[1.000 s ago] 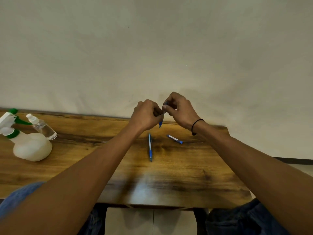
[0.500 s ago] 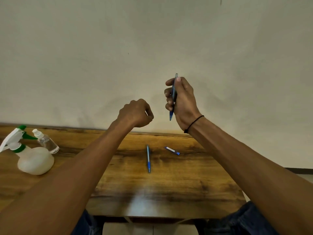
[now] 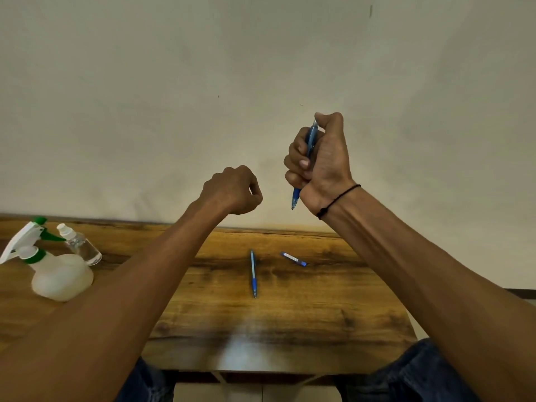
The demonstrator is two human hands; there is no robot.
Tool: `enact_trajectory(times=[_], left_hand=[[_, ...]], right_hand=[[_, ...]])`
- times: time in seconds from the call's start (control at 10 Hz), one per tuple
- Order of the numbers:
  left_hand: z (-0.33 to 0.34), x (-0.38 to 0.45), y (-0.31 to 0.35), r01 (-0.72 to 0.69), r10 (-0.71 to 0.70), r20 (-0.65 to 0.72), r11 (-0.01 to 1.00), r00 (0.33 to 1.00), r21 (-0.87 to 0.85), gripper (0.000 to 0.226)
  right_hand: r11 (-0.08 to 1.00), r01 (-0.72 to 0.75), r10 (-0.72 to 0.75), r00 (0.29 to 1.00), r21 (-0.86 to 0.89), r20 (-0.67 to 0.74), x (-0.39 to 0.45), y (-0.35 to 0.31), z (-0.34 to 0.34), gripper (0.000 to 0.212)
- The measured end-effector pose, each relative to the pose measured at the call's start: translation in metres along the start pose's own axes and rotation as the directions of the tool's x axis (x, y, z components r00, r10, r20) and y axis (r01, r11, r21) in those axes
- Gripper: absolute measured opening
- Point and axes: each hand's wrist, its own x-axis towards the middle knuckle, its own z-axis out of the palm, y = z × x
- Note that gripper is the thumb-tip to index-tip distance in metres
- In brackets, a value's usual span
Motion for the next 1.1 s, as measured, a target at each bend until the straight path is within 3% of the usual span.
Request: enact_trajectory(times=[1.1], left_hand=[[0.0032,0.0023,0.0047,-0.039,0.039,0.002,0.999,0.999,0.004,0.019]], right_hand=[[1.000,0.002,-0.002,0.996,-0.007,0.084,-0.0088,-0.0126,0.0041,0.054]])
